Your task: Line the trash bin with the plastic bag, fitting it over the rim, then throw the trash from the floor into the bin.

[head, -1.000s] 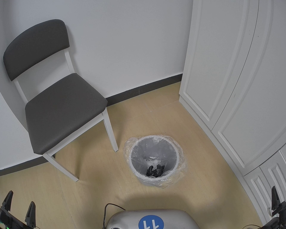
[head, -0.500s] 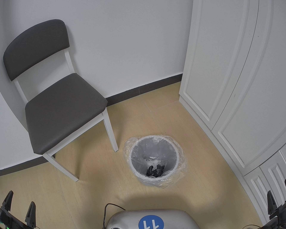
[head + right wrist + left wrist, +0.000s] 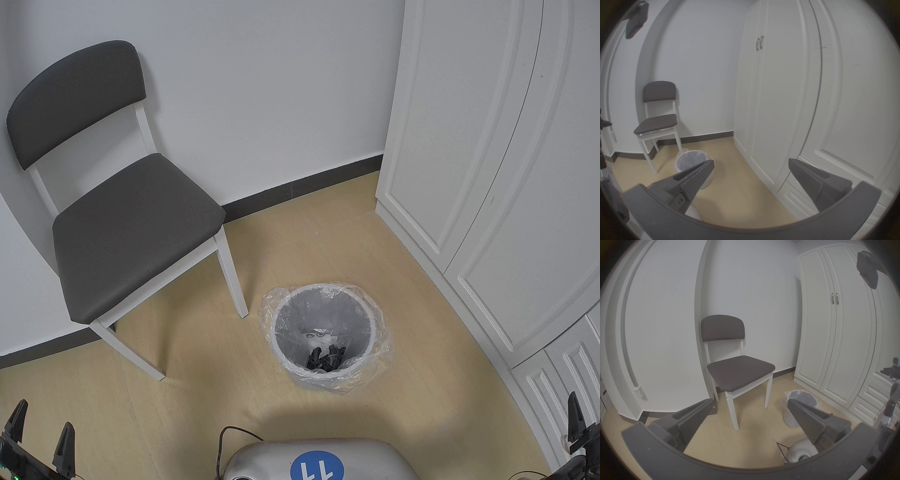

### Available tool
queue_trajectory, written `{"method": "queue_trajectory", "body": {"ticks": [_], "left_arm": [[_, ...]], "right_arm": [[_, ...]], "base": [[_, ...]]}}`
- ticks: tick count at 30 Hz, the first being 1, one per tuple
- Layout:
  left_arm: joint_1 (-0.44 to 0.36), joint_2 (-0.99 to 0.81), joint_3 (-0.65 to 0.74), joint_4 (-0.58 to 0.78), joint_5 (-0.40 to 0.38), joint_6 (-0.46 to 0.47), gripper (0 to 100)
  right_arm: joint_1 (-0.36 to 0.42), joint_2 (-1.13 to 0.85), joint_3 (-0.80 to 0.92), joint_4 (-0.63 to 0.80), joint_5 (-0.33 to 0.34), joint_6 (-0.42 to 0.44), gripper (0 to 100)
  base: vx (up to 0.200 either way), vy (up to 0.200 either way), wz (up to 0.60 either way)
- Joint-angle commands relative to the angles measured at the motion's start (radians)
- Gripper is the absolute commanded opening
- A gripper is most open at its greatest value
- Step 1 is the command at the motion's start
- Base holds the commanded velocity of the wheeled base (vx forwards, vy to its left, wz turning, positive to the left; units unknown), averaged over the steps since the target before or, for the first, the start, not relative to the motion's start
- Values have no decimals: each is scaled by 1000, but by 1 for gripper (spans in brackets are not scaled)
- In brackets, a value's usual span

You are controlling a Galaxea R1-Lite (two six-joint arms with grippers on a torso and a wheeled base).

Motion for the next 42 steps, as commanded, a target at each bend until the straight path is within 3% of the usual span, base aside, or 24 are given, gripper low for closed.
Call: {"method": "queue_trajectory", "body": {"ticks": [1,19,20,21,42], "left_arm": [[0,-16,18,2,1,1,100],[0,-16,18,2,1,10,100],[0,-16,18,2,0,12,100],[-1,-16,18,2,-2,13,100],[0,-16,18,0,0,10,100]], "right_arm": [[0,-15,16,0,-14,19,100],[0,-15,16,-1,55,33,100],[0,-15,18,50,132,53,100],[0,-15,12,88,157,51,100],[2,-15,18,63,128,91,100]], "base": [[0,0,0],[0,0,0],[0,0,0],[0,0,0],[0,0,0]]}}
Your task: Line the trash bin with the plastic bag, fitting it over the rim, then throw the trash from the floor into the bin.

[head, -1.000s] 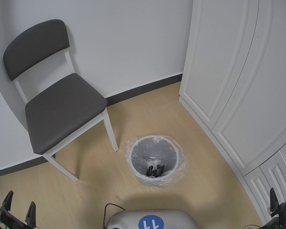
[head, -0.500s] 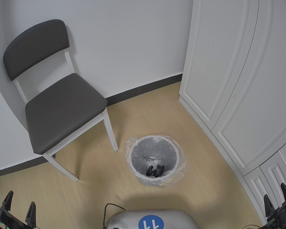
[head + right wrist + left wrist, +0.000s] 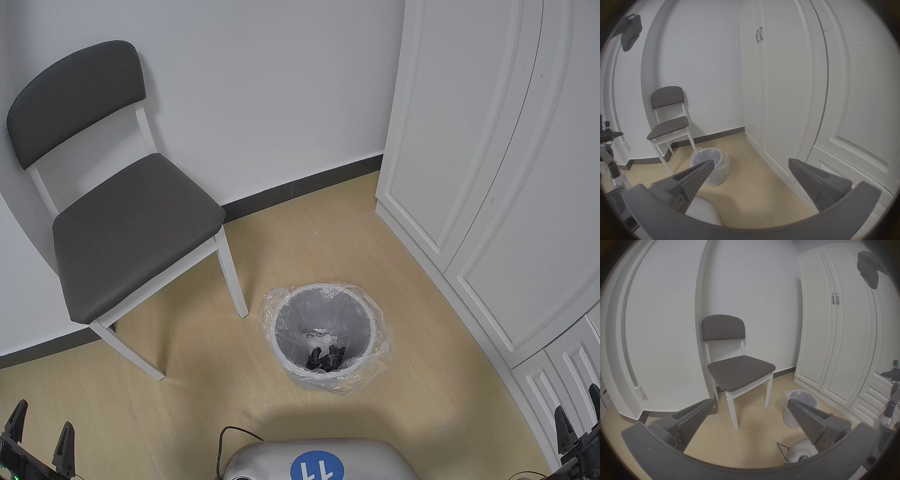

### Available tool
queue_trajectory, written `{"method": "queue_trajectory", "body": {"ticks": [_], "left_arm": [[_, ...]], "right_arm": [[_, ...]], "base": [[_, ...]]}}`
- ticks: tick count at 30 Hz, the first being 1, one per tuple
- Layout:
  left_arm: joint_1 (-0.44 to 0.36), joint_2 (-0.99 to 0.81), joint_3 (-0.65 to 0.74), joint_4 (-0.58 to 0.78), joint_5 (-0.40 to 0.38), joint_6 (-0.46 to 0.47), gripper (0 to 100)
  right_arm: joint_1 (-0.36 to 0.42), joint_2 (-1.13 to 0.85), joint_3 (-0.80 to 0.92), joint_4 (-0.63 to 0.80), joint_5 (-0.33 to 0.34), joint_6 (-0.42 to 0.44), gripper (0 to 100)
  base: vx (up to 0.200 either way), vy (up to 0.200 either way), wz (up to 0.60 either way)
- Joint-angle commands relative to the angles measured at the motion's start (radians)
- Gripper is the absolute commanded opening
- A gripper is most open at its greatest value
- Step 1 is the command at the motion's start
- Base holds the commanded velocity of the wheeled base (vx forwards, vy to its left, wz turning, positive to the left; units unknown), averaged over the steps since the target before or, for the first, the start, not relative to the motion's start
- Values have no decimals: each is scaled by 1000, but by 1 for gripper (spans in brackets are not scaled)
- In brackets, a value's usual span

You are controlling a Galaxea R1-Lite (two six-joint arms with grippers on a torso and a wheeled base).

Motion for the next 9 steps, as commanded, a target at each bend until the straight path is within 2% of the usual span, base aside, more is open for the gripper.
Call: {"method": "queue_trajectory", "body": {"ticks": [1,9], "left_arm": [[0,-16,18,0,-1,12,100],[0,-16,18,0,-1,11,100]], "right_arm": [[0,-16,18,0,-1,0,100],[0,-16,18,0,1,0,100]], "base": [[0,0,0],[0,0,0]]}}
